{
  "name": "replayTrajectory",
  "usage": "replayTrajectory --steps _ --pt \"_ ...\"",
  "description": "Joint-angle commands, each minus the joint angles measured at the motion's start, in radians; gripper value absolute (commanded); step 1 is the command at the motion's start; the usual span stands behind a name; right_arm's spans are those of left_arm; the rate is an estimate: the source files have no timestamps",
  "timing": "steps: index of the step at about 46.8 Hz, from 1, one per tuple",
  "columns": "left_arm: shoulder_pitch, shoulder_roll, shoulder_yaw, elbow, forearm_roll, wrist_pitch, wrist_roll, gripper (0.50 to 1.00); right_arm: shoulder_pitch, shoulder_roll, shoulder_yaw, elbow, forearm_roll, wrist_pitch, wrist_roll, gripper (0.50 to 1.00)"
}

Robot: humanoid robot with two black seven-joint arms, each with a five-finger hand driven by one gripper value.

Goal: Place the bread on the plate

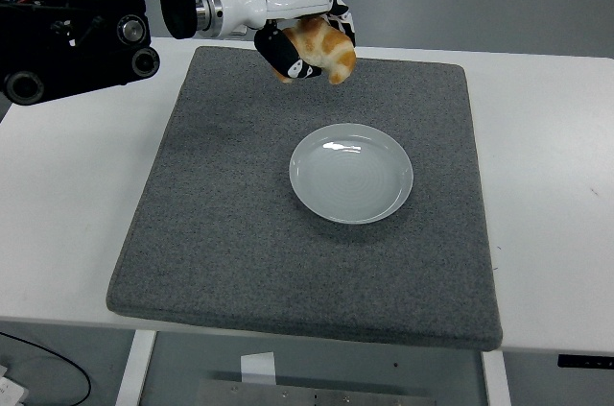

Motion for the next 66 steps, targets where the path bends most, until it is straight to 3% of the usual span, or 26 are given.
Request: replayTrajectory --steps 1,13,41,66 --pt "0.02 -0.024 0.003 0.017 0.004 0.0 -0.001 0.5 0.0 0.0 0.0 0.0 0.0 0.0 0.0 0.932" --pt "0.112 -0.142 0.012 0.107 0.015 0.0 -0.001 0.5 0.0 0.0 0.0 0.0 0.0 0.0 0.001 0.932" --pt "0.248 -0.289 0.015 0.224 0.151 0.015 0.019 0.5 0.0 0.0 0.0 0.0 0.0 0.0 0.0 0.932" --pt "0.293 -0.335 0.007 0.27 0.164 0.021 0.019 0.5 0.0 0.0 0.0 0.0 0.0 0.0 0.001 0.932"
